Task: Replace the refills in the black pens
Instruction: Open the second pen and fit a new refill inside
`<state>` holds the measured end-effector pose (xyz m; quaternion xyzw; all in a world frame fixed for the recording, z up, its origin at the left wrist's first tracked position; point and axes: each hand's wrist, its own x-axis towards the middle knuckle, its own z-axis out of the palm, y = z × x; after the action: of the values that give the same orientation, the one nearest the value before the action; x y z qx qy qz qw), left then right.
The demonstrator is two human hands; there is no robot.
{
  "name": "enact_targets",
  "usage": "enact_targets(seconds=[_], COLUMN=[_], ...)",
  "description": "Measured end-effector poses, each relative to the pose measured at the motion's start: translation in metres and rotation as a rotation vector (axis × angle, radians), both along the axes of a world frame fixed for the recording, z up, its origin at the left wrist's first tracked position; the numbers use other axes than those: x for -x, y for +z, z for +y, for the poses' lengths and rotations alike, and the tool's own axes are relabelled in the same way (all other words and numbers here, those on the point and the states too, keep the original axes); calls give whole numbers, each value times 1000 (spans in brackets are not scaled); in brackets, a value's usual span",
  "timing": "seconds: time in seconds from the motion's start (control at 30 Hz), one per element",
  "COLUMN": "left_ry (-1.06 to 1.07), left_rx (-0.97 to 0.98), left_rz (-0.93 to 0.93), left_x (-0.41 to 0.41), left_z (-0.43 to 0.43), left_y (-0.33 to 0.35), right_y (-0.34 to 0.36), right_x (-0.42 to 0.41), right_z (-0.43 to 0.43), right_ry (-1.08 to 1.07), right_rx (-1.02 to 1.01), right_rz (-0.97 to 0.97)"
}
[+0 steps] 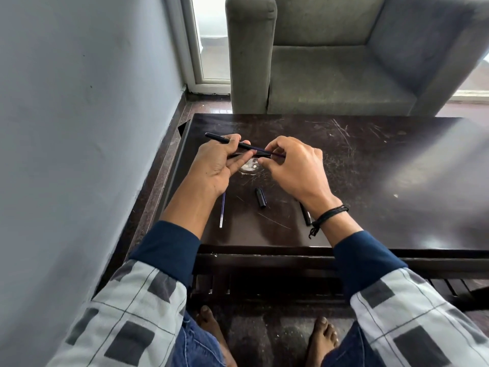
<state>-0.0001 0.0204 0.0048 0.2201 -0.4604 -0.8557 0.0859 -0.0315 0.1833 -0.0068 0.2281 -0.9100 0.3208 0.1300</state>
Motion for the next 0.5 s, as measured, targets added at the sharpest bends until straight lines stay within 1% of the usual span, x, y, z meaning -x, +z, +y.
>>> enact_targets(seconds=[0.13,0.3,0.5], left_ry=[19,-55,21], left_rx=[3,42,0], left_rz=[-2,-32,-44], left_x=[1,-2,1], left_z=[-3,13,2], left_y=[1,-2,0], right_y=[2,0,4], right_x=[0,-4,2], right_z=[2,-4,2], right_ry=[-22,41,-6], right_rx=[-2,45,75], right_rz=[-33,-55,-112])
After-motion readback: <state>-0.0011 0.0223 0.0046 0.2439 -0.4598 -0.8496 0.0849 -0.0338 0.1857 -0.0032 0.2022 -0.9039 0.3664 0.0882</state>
